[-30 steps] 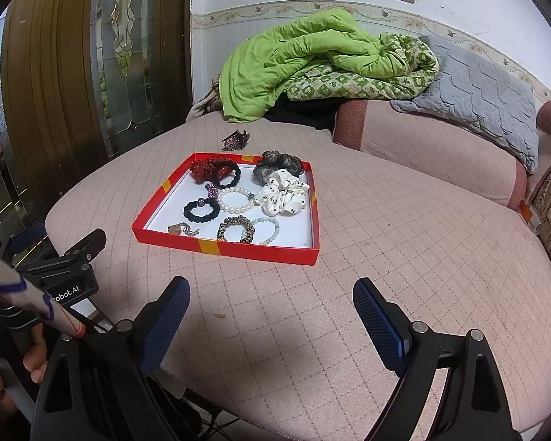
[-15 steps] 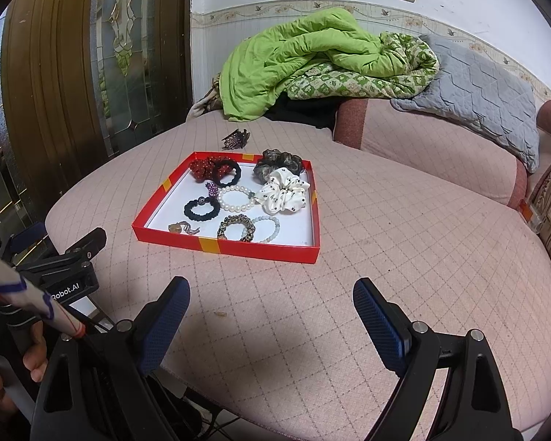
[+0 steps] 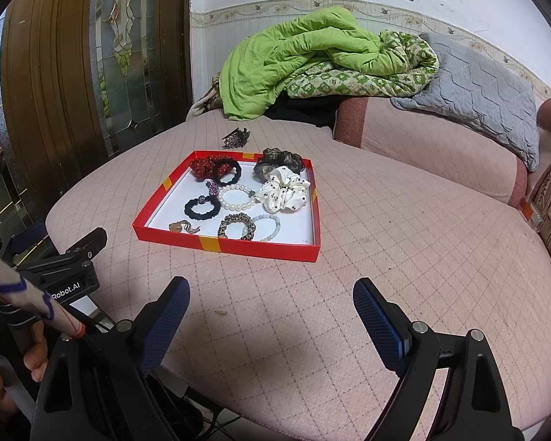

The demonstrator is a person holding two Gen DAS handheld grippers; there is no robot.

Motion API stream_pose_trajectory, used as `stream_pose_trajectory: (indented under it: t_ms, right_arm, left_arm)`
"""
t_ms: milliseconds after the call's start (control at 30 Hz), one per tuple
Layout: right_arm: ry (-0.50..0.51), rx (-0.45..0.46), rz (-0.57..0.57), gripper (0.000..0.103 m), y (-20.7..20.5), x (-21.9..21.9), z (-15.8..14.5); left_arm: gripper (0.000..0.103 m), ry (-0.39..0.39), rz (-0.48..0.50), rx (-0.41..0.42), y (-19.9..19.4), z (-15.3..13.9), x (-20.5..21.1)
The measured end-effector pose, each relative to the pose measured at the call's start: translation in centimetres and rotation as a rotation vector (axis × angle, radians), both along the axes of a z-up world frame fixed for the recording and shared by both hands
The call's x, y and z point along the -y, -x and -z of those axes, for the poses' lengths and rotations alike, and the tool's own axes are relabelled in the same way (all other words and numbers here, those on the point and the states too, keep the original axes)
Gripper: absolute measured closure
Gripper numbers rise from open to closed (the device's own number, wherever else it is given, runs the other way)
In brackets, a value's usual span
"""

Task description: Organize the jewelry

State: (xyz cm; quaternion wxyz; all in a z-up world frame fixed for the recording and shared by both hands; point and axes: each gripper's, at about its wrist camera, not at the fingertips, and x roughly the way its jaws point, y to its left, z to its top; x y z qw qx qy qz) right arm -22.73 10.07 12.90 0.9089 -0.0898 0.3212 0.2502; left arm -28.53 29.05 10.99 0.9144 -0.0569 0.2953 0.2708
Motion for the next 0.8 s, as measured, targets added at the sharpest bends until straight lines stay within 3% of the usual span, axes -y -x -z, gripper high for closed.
stream_pose_trajectory:
  t_ms: [800]
  right_arm:
    - [-0.003,-0.019,-0.003,0.010,-0.15,0.29,0.47]
  left_arm:
    - [0.000,0.000,0.001,-0.003,-0.03,-0.04,0.03]
